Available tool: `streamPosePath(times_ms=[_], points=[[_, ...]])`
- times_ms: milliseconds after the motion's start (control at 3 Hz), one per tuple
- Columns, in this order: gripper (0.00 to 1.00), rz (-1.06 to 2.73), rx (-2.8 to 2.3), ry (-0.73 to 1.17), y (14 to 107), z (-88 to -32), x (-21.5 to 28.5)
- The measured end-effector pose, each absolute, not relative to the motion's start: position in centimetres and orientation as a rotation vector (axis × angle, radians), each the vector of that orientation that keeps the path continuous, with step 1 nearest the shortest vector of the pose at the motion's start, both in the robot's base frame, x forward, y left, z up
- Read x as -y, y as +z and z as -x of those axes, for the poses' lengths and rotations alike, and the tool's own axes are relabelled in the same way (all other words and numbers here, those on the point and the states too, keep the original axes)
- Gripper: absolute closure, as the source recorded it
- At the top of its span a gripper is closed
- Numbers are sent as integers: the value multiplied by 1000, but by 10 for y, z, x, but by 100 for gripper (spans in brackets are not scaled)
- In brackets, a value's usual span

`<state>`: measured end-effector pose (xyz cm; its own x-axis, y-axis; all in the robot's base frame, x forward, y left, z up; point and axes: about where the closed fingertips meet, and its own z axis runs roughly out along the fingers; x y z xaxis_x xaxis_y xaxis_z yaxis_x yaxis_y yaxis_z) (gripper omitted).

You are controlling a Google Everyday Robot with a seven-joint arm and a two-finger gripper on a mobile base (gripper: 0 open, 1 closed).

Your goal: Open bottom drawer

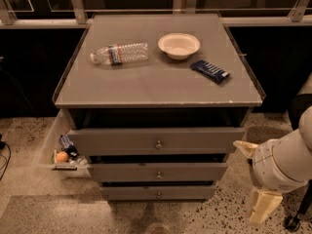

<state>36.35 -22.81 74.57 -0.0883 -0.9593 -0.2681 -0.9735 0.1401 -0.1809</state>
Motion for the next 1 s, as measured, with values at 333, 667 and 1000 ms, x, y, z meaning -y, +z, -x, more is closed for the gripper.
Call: streamPosePath(times_ms=[333,667,1000], points=[[0,1869,-2104,62,746,-364,228],[0,1869,-2090,61,709,-373,232],[0,1850,-2092,89,627,-388,243]])
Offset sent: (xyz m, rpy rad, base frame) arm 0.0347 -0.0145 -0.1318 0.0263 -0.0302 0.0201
